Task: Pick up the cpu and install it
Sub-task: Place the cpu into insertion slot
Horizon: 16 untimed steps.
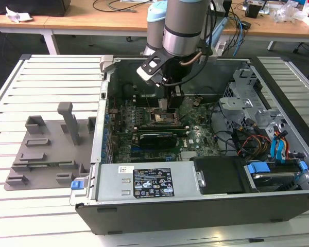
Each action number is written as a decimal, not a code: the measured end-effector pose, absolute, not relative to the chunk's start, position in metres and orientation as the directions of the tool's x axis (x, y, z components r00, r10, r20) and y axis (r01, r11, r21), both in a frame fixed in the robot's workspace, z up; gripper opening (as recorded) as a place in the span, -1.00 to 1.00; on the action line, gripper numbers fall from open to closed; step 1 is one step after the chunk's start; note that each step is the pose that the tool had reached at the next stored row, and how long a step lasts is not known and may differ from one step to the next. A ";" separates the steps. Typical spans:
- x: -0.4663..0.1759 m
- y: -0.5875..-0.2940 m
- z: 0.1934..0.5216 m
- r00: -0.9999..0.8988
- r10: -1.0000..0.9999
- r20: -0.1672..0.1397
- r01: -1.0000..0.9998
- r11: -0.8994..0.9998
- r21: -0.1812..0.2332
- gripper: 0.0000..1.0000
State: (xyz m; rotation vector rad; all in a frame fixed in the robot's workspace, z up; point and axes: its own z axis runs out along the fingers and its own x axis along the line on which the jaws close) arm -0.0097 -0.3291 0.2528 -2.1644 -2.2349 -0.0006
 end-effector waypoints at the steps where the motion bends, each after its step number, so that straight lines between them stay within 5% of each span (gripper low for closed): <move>1: -0.010 -0.329 0.252 -0.031 0.999 0.022 0.999 0.032 -0.021 0.09; 16: -0.015 -0.327 0.212 -0.030 0.999 0.021 0.999 0.030 -0.021 0.09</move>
